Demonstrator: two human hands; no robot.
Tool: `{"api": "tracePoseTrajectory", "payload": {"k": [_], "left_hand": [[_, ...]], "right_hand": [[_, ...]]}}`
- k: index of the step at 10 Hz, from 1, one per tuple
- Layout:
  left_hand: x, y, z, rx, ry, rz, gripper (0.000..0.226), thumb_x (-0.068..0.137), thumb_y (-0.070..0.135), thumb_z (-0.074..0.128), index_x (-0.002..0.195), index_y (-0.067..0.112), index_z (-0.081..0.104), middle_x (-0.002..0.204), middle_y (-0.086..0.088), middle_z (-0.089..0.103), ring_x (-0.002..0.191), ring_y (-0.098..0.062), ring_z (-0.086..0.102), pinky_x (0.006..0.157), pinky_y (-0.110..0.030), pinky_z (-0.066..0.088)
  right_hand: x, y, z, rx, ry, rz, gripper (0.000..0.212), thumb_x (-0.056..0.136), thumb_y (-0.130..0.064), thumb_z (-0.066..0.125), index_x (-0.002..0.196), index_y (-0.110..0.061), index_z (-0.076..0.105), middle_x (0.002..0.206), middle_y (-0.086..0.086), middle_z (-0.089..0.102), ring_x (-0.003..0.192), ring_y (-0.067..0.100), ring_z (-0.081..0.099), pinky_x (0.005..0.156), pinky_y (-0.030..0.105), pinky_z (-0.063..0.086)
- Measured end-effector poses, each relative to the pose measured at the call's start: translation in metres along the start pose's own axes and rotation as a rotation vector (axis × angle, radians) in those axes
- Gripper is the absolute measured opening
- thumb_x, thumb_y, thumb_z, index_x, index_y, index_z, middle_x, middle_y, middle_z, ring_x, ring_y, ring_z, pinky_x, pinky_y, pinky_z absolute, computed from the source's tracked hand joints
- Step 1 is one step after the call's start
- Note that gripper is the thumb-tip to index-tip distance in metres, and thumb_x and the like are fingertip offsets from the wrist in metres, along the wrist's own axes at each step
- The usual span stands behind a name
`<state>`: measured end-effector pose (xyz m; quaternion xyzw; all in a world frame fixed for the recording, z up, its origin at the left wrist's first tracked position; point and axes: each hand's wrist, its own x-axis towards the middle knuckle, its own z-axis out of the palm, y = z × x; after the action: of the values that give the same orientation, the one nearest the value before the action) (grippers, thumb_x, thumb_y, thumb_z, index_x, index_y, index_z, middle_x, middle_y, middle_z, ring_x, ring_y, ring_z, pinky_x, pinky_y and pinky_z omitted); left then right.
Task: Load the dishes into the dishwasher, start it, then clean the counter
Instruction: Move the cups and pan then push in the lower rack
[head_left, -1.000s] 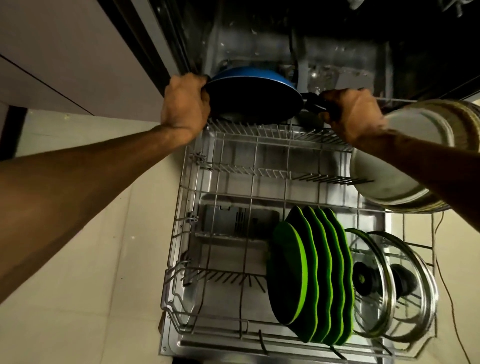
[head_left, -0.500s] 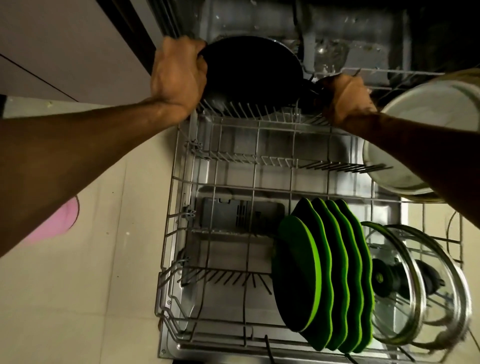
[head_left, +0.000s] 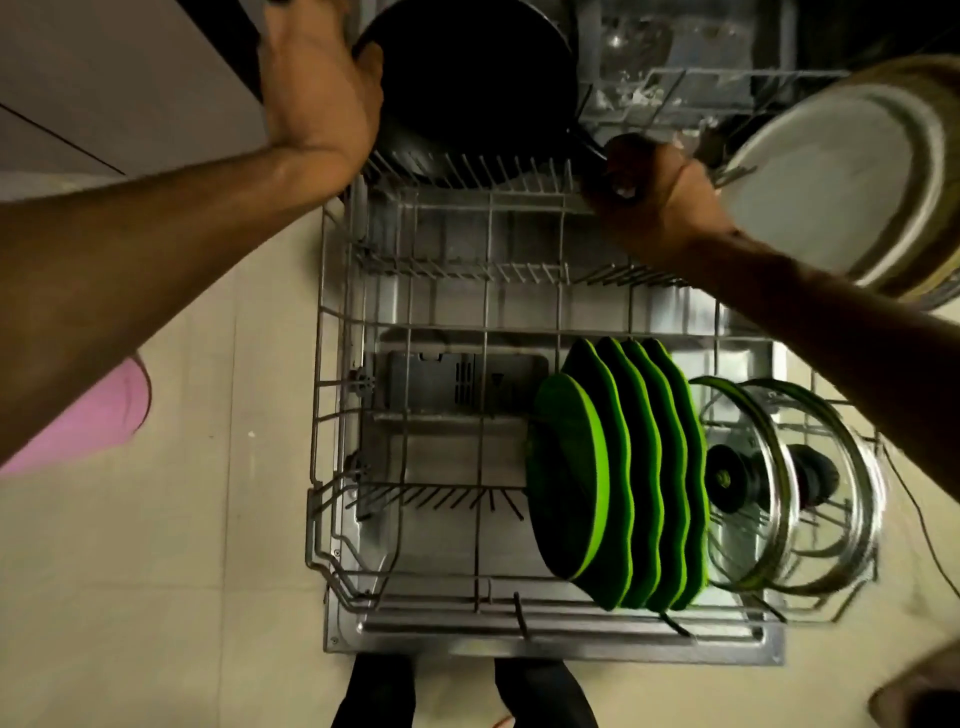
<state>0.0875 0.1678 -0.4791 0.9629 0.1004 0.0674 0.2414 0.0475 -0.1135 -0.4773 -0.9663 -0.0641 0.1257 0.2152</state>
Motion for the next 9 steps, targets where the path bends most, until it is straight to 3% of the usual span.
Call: {"api": "tracePoseTrajectory", "payload": {"k": [1, 2, 3, 4, 5, 6, 7, 8, 9], "left_hand": [[-0.035, 0.003, -0.009, -0.123, 0.07, -0.119, 0.043, 0.082, 0.04, 0.048, 0.103, 0.007, 0.065, 0.099, -0.015, 0.068, 0.092, -0.031, 0.064, 0.081, -0.044, 0.052], [-0.095, 0.018, -0.018, -0.247, 0.034, -0.092, 0.041, 0.087, 0.034, 0.053, 0.11, 0.001, 0.064, 0.104, -0.014, 0.07, 0.095, -0.025, 0.066, 0.082, -0.04, 0.054], [-0.167, 0.034, -0.028, -0.341, -0.063, -0.051, 0.042, 0.092, 0.031, 0.059, 0.126, 0.007, 0.061, 0.121, -0.005, 0.067, 0.11, -0.012, 0.064, 0.089, -0.028, 0.055], [-0.263, 0.056, -0.047, -0.415, -0.274, -0.126, 0.041, 0.094, 0.03, 0.058, 0.133, 0.018, 0.055, 0.113, -0.004, 0.07, 0.097, -0.014, 0.069, 0.08, -0.031, 0.059], [-0.308, 0.067, -0.06, -0.45, -0.397, -0.173, 0.039, 0.091, 0.029, 0.059, 0.129, 0.027, 0.056, 0.092, 0.01, 0.07, 0.073, -0.009, 0.068, 0.063, -0.031, 0.059], [-0.349, 0.069, -0.068, -0.506, -0.559, -0.191, 0.03, 0.09, 0.026, 0.062, 0.116, 0.037, 0.055, 0.094, 0.04, 0.05, 0.076, 0.023, 0.055, 0.066, -0.001, 0.045], [-0.379, 0.068, -0.064, -0.495, -0.784, -0.163, 0.025, 0.091, 0.027, 0.06, 0.116, 0.031, 0.063, 0.103, 0.029, 0.055, 0.087, 0.024, 0.052, 0.078, 0.004, 0.038], [-0.392, 0.069, -0.058, -0.501, -0.808, -0.081, 0.027, 0.092, 0.024, 0.062, 0.117, 0.024, 0.068, 0.111, 0.02, 0.062, 0.104, 0.008, 0.057, 0.086, -0.001, 0.04], [-0.398, 0.067, -0.049, -0.48, -0.809, -0.024, 0.031, 0.091, 0.019, 0.063, 0.121, 0.021, 0.066, 0.119, 0.01, 0.066, 0.109, -0.003, 0.06, 0.093, -0.011, 0.045]], "right_hand": [[-0.065, -0.026, -0.016, 0.206, -0.002, 0.029, 0.035, 0.096, -0.031, 0.06, 0.126, -0.013, 0.059, 0.111, -0.002, 0.063, 0.1, 0.009, 0.059, 0.064, -0.003, 0.038], [-0.092, -0.03, -0.017, 0.329, 0.024, 0.081, 0.036, 0.095, -0.033, 0.06, 0.125, -0.012, 0.06, 0.111, -0.005, 0.064, 0.094, -0.002, 0.057, 0.065, -0.005, 0.038], [-0.131, -0.039, -0.018, 0.346, 0.017, 0.048, 0.037, 0.095, -0.032, 0.06, 0.126, -0.011, 0.06, 0.109, -0.007, 0.062, 0.094, -0.01, 0.05, 0.064, -0.007, 0.035], [-0.183, -0.046, -0.013, 0.31, 0.014, 0.059, 0.043, 0.095, -0.036, 0.059, 0.133, -0.015, 0.057, 0.119, -0.007, 0.064, 0.099, -0.008, 0.052, 0.073, -0.008, 0.031], [-0.214, -0.05, -0.009, 0.268, -0.012, 0.043, 0.046, 0.096, -0.037, 0.058, 0.136, -0.015, 0.054, 0.125, -0.001, 0.065, 0.089, -0.008, 0.05, 0.073, -0.002, 0.035], [-0.259, -0.058, -0.005, 0.241, -0.005, -0.01, 0.041, 0.097, -0.031, 0.06, 0.134, -0.012, 0.055, 0.119, 0.003, 0.066, 0.068, -0.007, 0.046, 0.07, 0.017, 0.043], [-0.306, -0.06, 0.01, 0.235, 0.039, -0.014, 0.03, 0.093, -0.023, 0.064, 0.12, -0.009, 0.064, 0.102, 0.002, 0.068, 0.08, 0.009, 0.061, 0.07, 0.02, 0.051], [-0.338, -0.059, 0.027, 0.211, -0.023, 0.05, 0.03, 0.09, -0.024, 0.066, 0.117, -0.011, 0.067, 0.105, 0.002, 0.069, 0.092, 0.018, 0.064, 0.076, 0.027, 0.055], [-0.358, -0.054, 0.045, 0.166, -0.092, 0.093, 0.032, 0.089, -0.023, 0.068, 0.119, -0.013, 0.067, 0.114, 0.002, 0.068, 0.105, 0.019, 0.062, 0.084, 0.037, 0.057]]}}
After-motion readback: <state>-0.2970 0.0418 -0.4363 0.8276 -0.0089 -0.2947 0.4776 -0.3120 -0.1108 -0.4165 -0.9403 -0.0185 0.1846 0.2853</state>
